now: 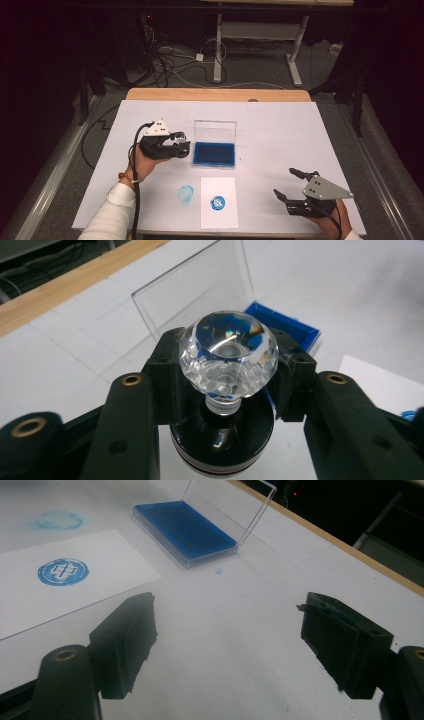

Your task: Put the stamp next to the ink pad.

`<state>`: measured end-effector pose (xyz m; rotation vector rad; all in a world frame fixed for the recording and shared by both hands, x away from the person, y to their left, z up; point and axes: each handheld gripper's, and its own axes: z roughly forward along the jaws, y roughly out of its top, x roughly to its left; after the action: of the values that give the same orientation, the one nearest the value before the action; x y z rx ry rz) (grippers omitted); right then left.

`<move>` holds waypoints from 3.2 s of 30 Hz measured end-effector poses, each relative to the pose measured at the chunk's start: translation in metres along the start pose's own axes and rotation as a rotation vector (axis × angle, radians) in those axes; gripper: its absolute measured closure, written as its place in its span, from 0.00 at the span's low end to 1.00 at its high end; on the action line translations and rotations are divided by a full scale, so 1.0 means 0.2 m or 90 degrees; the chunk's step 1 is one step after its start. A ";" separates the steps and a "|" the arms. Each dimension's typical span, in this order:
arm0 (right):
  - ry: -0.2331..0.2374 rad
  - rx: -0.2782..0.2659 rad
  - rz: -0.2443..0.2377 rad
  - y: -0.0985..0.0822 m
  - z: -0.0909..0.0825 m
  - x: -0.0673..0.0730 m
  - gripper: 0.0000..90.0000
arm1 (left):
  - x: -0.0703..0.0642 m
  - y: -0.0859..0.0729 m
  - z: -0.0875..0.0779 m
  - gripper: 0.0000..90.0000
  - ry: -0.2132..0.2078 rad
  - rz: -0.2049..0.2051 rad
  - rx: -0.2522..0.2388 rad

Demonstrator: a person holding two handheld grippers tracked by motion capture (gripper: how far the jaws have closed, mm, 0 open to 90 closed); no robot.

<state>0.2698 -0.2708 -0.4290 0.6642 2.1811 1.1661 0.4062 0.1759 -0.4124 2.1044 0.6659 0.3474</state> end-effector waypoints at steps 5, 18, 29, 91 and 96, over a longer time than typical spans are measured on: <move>-0.001 0.001 -0.001 0.00 0.00 0.00 0.25 | 0.04 -0.02 0.05 0.59 -0.002 -0.018 0.007; 0.000 0.015 -0.009 -0.01 0.01 0.01 0.25 | 0.07 -0.09 0.16 0.59 0.023 -0.030 0.027; -0.002 0.019 -0.015 -0.01 0.01 0.01 0.25 | 0.07 -0.14 0.20 0.59 0.023 -0.030 0.042; -0.024 0.003 -0.018 -0.01 0.00 0.02 0.25 | -0.19 0.06 -0.07 0.18 0.116 0.116 -0.062; -0.024 -0.004 -0.019 0.00 0.00 0.02 0.25 | -0.24 0.07 -0.10 0.18 0.098 0.127 -0.067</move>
<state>0.2664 -0.2675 -0.4302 0.6439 2.1486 1.1364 0.3628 0.1546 -0.3901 2.0621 0.5146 0.6482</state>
